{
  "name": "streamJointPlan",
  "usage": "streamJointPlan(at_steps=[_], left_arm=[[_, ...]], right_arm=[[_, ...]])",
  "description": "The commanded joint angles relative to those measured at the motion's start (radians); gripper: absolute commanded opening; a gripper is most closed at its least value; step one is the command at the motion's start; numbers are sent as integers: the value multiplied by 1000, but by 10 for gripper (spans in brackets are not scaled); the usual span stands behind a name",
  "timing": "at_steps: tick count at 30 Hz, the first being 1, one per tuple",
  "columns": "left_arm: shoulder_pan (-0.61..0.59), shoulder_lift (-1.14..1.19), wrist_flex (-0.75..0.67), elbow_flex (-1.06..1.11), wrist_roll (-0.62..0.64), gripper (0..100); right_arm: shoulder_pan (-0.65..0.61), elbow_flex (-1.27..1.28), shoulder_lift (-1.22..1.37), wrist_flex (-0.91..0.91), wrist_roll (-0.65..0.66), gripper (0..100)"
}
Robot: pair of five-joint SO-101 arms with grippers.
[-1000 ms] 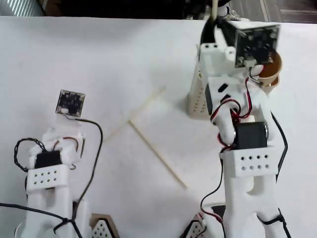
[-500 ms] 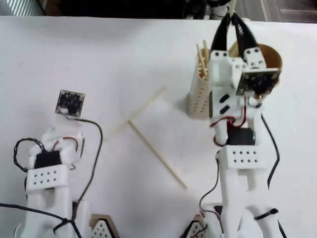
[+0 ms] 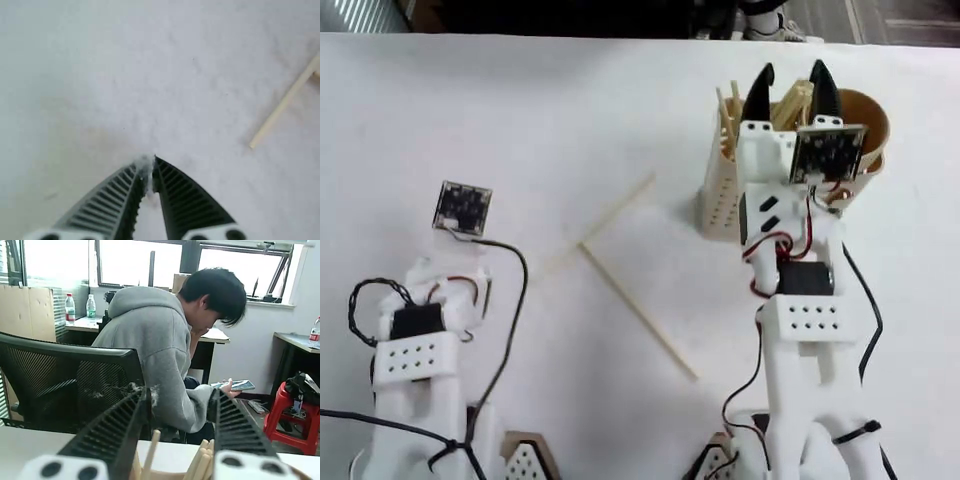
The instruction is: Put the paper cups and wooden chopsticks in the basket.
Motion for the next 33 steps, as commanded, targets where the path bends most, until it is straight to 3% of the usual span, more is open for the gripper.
streamJointPlan(at_steps=[1,8,16,23,33], left_arm=[[-2,-18,-18,-6,3,42],[-2,-18,-18,-6,3,42],[-2,-18,-18,-6,3,42],[-2,-18,-18,-6,3,42],[-2,-18,-18,-6,3,42]], right_arm=[[1,-126,-39,157,3,149],[-79,-250,-203,662,3,123],[-328,-253,-223,1116,5,126],[-499,-132,-10,1182,12,125],[-565,-130,478,1087,63,126]])
